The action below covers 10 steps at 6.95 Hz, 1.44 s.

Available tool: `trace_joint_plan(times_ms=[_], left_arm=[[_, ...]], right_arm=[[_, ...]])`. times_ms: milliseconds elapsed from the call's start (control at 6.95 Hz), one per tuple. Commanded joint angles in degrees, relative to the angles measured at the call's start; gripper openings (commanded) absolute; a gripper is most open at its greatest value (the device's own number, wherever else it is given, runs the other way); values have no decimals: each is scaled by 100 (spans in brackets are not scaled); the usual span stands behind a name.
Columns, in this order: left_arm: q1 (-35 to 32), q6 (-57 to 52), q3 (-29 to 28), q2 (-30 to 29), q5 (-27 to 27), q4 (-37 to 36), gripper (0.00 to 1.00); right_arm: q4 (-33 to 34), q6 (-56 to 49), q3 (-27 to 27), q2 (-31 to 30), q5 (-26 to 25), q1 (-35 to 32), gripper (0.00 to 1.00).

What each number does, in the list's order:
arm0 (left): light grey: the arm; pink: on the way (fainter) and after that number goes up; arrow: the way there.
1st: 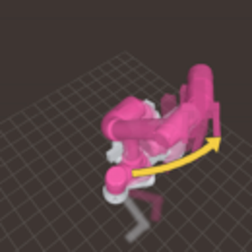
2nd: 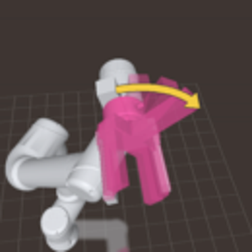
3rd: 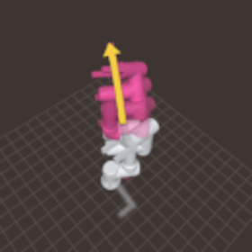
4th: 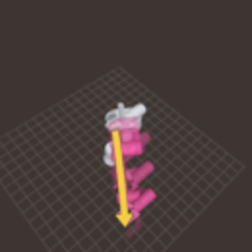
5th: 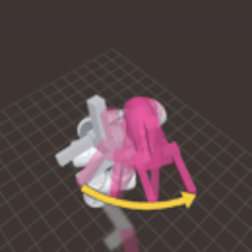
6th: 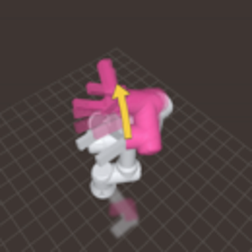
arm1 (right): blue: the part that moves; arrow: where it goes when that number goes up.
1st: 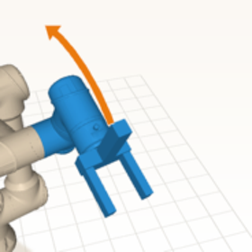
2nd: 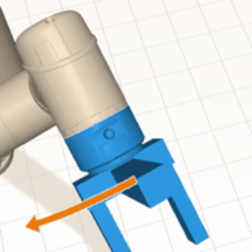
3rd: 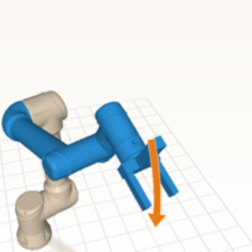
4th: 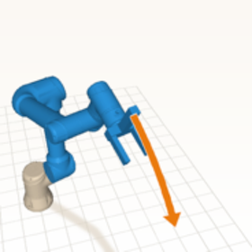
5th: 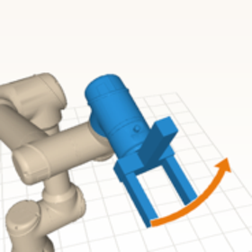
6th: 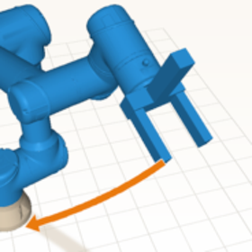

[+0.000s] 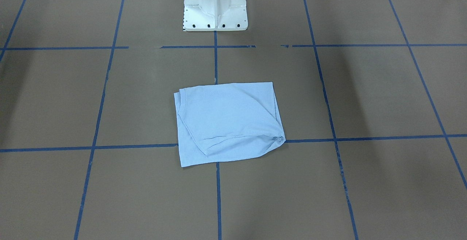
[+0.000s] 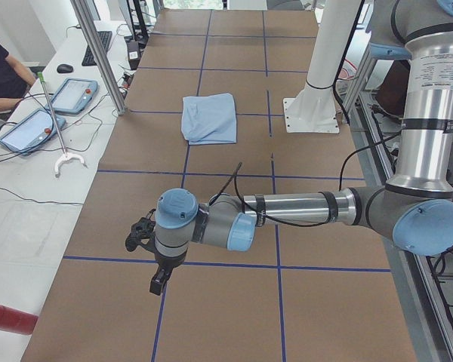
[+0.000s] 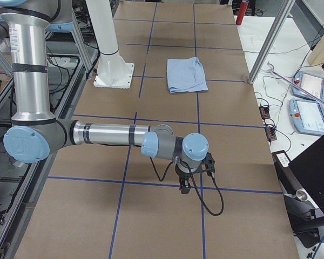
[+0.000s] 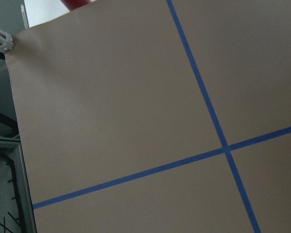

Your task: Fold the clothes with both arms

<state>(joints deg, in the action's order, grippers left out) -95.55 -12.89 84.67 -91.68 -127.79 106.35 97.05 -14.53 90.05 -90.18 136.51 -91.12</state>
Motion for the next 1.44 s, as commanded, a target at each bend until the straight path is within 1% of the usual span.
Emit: trace_joint_plan(times_ms=[0, 144, 288, 431, 575, 719, 1007, 1150, 1294], left_arm=[[428, 302, 397, 97, -18, 1, 100], [745, 940, 688, 141, -27, -244, 100], [748, 1016, 830, 203, -44, -551, 100], [740, 1026, 936, 334, -192, -685, 100], [739, 1061, 928, 457, -820, -686, 100], [748, 1052, 893, 545, -914, -677, 100], [748, 1043, 875, 598, -897, -669, 100], [748, 1043, 884, 608, -897, -669, 100], [748, 1043, 893, 608, -897, -669, 100]], right_arm=[[-2, 11, -22, -79, 16, -3, 100], [7, 20, -22, -79, 16, -3, 100], [7, 20, -22, -79, 25, -3, 100], [7, 20, -31, -79, 34, -3, 100], [7, 29, -23, -62, 34, -3, 100], [7, 29, -22, -61, 34, -3, 100], [-2, 29, 39, -79, 25, -55, 100], [-2, 325, 213, -79, 25, -134, 100], [-2, 1198, 641, -140, 25, -134, 100]])
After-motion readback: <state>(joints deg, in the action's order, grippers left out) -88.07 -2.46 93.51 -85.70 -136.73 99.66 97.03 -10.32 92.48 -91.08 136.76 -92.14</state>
